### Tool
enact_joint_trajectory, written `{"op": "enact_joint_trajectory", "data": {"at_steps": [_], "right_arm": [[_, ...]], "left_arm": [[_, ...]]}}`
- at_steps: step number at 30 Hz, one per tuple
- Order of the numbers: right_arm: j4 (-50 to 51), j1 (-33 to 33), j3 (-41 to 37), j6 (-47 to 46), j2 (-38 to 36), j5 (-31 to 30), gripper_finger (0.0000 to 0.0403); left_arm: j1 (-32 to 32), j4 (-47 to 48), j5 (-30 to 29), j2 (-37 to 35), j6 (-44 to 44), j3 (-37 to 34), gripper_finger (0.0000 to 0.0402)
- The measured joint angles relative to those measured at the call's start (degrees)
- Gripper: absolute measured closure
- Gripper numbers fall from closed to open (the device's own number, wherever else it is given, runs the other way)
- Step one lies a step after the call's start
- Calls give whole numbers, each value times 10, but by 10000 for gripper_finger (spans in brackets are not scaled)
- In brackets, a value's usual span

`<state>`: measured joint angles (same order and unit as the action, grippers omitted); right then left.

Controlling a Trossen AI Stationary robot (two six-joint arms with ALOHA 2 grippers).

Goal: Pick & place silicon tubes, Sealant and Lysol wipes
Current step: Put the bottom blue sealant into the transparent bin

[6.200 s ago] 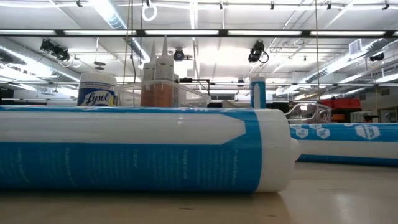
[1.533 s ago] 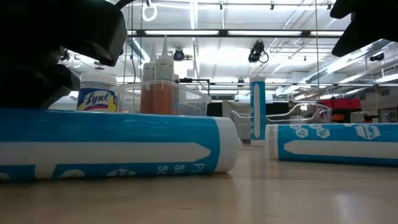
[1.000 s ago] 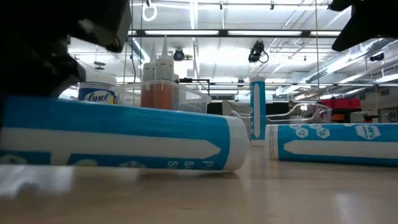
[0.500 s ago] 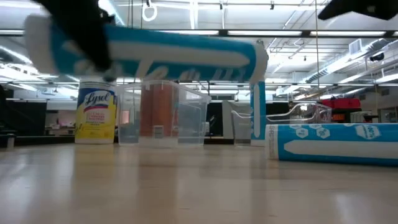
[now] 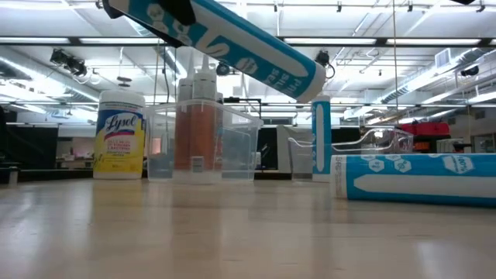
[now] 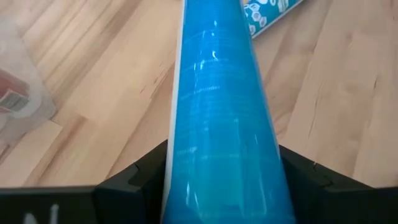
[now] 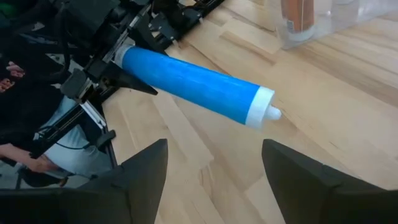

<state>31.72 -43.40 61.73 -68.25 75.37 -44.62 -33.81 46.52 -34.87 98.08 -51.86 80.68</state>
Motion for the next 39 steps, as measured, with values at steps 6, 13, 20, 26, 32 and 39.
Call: {"op": "enact_joint_trajectory", "data": {"at_steps": [6, 13, 20, 26, 32, 39], "right_arm": [[0, 0, 0, -2, 0, 0, 138], [18, 0, 0, -24, 1, -1, 138], [4, 0, -31, -182, 2, -28, 138], [-255, 0, -156, -292, 2, -36, 135], [-409, 3, -243, -367, 2, -100, 96], [-430, 44, -252, -385, 5, -120, 36]], "left_arm": [[0, 0, 1, 1, 1, 0, 187], [0, 0, -22, 1, 1, 0, 187], [0, -4, -43, 1, 2, 0, 187], [0, -7, -63, 1, 2, 0, 187], [0, -35, -81, 1, 2, 0, 187], [2, -98, -90, 1, 35, 0, 187]]}}
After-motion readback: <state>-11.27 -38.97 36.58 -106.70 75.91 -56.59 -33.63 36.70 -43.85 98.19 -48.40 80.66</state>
